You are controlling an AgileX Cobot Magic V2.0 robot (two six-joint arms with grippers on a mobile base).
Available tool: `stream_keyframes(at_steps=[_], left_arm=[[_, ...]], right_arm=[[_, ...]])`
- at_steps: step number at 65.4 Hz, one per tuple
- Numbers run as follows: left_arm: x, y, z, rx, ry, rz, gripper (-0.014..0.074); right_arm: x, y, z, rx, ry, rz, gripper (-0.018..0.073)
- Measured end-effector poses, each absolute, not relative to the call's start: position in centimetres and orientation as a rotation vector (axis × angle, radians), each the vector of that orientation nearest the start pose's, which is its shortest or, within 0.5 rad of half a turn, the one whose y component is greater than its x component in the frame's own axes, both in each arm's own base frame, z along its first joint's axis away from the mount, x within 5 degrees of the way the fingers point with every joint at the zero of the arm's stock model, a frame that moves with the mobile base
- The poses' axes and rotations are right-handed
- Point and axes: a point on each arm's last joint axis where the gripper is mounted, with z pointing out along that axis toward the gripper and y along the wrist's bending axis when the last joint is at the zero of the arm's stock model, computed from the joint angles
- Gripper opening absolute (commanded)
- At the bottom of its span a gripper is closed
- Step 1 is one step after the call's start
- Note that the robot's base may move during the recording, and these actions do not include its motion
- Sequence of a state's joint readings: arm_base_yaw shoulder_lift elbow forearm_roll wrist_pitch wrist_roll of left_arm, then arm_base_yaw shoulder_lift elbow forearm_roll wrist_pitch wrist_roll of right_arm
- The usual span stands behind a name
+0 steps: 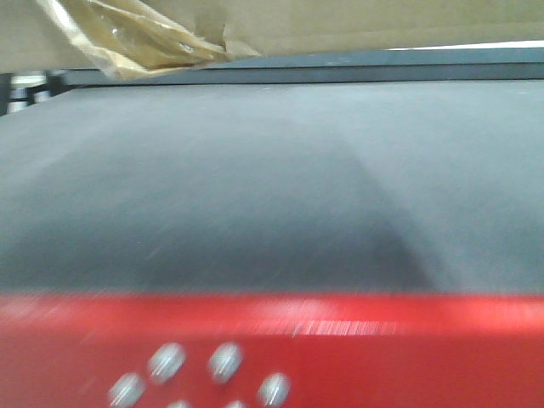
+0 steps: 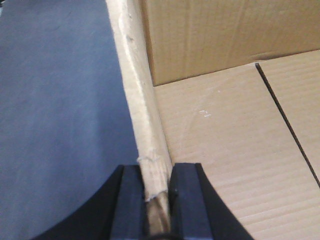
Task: Grab carton from right shelf to conveyor
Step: 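Hold the box with both grippers above the dark grey conveyor belt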
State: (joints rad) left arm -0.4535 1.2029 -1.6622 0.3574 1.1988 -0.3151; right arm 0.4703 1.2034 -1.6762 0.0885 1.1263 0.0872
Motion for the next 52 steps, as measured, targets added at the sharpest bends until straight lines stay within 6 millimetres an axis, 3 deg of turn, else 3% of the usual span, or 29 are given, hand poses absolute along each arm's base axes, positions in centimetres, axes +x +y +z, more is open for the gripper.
stream_keyframes(at_steps=[52], left_arm=[[19.96, -6.40, 49.86, 0.112, 2.157, 0.006, -0.0008]], right_arm=[[18.57, 10.25, 50.36, -0.418, 2.124, 0.432, -0.0069]])
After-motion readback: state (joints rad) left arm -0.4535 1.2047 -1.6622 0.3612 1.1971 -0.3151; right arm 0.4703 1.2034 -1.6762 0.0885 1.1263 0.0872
